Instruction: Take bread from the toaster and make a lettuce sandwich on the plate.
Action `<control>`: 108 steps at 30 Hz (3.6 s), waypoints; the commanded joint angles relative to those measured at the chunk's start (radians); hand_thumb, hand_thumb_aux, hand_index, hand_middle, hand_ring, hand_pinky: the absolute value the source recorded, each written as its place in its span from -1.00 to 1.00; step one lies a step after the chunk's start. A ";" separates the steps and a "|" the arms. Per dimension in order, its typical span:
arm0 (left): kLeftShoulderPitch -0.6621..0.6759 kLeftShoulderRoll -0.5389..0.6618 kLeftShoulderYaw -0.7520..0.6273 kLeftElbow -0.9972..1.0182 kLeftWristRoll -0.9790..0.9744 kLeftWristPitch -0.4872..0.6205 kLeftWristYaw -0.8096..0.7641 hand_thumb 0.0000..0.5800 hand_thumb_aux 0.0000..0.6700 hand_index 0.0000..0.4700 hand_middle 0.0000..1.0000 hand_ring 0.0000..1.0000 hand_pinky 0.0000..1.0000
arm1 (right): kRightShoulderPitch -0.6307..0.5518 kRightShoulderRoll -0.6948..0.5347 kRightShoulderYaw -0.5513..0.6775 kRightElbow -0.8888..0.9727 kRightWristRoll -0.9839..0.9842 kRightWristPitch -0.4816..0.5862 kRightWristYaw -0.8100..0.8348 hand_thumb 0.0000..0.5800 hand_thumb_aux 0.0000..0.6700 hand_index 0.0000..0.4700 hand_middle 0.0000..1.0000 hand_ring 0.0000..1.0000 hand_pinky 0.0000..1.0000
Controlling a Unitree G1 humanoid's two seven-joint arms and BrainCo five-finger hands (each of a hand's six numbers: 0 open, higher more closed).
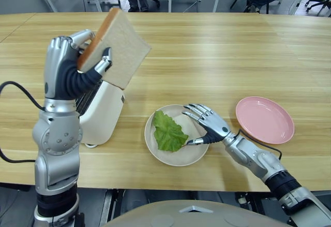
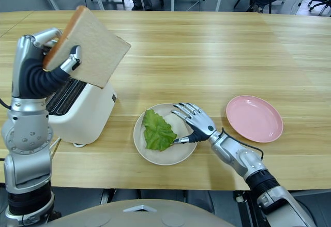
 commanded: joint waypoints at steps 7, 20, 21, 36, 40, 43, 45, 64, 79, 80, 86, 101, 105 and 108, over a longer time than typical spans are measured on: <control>0.051 -0.040 -0.096 0.077 0.046 -0.051 0.008 1.00 1.00 0.96 1.00 1.00 1.00 | -0.047 0.063 0.073 0.078 -0.038 0.019 -0.020 -0.49 -0.73 -0.73 -1.00 -1.00 -1.00; 0.077 -0.071 -0.159 0.134 0.086 -0.071 0.019 1.00 1.00 0.96 1.00 1.00 1.00 | -0.064 0.073 0.103 0.110 -0.030 0.001 -0.059 1.00 1.00 0.96 -1.00 -1.00 -1.00; 0.077 -0.073 -0.162 0.138 0.088 -0.072 0.019 1.00 1.00 0.96 1.00 1.00 1.00 | -0.063 0.071 0.101 0.102 -0.027 -0.002 -0.061 1.00 1.00 0.96 -1.00 -1.00 -1.00; 0.088 -0.082 -0.196 0.162 0.101 -0.074 0.010 1.00 1.00 0.96 1.00 1.00 1.00 | -0.025 -0.055 0.014 -0.048 0.060 -0.004 0.077 1.00 1.00 0.96 -1.00 -1.00 -1.00; 0.094 -0.086 -0.198 0.158 0.105 -0.069 0.009 1.00 1.00 0.96 1.00 1.00 1.00 | -0.030 -0.057 0.017 -0.022 0.065 -0.011 0.106 1.00 1.00 0.96 -1.00 -1.00 -1.00; 0.093 -0.085 -0.201 0.161 0.106 -0.067 0.008 1.00 1.00 0.96 1.00 1.00 1.00 | -0.032 -0.049 0.025 0.003 0.053 -0.003 0.109 1.00 1.00 0.96 -1.00 -1.00 -1.00; 0.094 -0.084 -0.203 0.164 0.106 -0.067 0.005 1.00 1.00 0.96 1.00 1.00 1.00 | -0.038 -0.043 0.033 0.026 0.036 0.011 0.104 1.00 1.00 0.96 -1.00 -1.00 -1.00; 0.115 -0.095 -0.331 0.282 0.079 -0.106 -0.011 1.00 1.00 0.96 1.00 1.00 1.00 | -0.046 -0.113 -0.039 -0.091 -0.066 0.156 -0.029 -1.00 -1.00 -1.00 -1.00 -1.00 -1.00; -0.051 -0.025 -0.406 0.648 -0.403 -0.112 -0.481 1.00 1.00 0.96 1.00 1.00 1.00 | 0.162 -0.313 -0.278 -0.369 0.047 -0.156 -0.226 -1.00 -1.00 -1.00 -1.00 -1.00 -1.00; -0.077 -0.022 -0.409 0.677 -0.417 -0.114 -0.503 1.00 1.00 0.96 1.00 1.00 1.00 | 0.175 -0.316 -0.262 -0.390 0.032 -0.191 -0.219 -1.00 -1.00 -1.00 -1.00 -1.00 -1.00; -0.187 -0.038 -0.451 0.829 -0.439 -0.128 -0.575 1.00 1.00 0.96 1.00 1.00 1.00 | 0.167 -0.275 -0.147 -0.355 0.033 -0.318 -0.099 -1.00 -1.00 -1.00 -1.00 -1.00 -1.00; -0.274 -0.155 -0.517 1.198 -0.348 -0.265 -0.484 1.00 1.00 0.96 1.00 1.00 1.00 | 0.079 -0.149 -0.033 -0.131 0.002 -0.268 0.108 -1.00 -1.00 -1.00 -1.00 -1.00 -1.00; -0.278 -0.169 -0.533 1.271 -0.314 -0.296 -0.458 1.00 1.00 0.96 1.00 1.00 1.00 | 0.043 -0.124 0.000 -0.048 0.014 -0.234 0.199 -1.00 -1.00 -1.00 -1.00 -1.00 -1.00; -0.289 -0.173 -0.551 1.322 -0.271 -0.323 -0.419 1.00 1.00 0.96 1.00 1.00 1.00 | 0.024 -0.109 0.033 0.004 0.090 -0.227 0.345 -1.00 -1.00 -1.00 -1.00 -1.00 -1.00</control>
